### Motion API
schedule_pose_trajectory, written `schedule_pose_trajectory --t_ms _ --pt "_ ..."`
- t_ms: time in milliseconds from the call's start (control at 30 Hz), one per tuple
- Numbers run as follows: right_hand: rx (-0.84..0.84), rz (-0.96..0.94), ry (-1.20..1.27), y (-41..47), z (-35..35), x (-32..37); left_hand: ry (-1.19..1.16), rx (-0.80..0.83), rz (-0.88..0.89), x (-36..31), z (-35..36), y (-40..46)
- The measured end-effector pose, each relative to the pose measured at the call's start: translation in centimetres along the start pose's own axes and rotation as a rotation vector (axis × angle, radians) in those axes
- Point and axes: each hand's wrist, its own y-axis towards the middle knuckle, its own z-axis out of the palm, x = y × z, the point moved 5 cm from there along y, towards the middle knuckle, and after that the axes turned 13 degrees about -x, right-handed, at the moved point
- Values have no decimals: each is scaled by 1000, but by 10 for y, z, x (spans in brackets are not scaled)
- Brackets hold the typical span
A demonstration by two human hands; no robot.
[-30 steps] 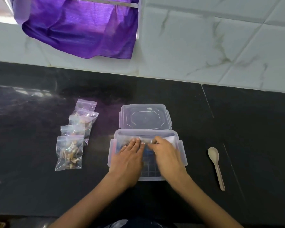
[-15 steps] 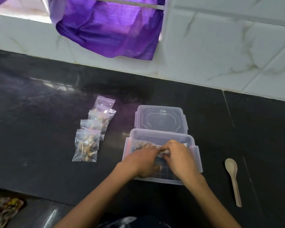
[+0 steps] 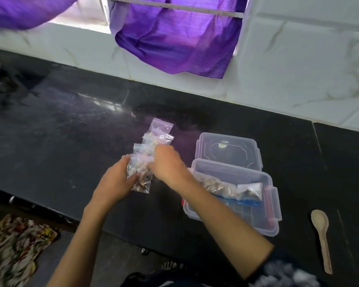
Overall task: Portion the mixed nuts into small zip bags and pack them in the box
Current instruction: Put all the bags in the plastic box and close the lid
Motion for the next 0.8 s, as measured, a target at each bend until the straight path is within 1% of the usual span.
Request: schedule_pose_trajectory --t_ms 67,167,300,467,633,700,800 --pt "94 74 -49 4 21 3 -5 3 -99 22 8 7" --pt "161 172 -63 7 50 -2 -73 6 -222 43 23 14" --pt "143 264 -47 8 70 -12 -184 -43 -272 52 35 17" --pt "137 296 1 7 77 -19 -325 -54 -291 52 39 17" --pt "209 320 48 8 69 -24 -626 20 -376 57 33 9" --pt "175 340 54 12 58 -29 -736 31 -419 58 24 2" --pt "66 384 105 21 50 -32 -843 4 -427 60 8 -5"
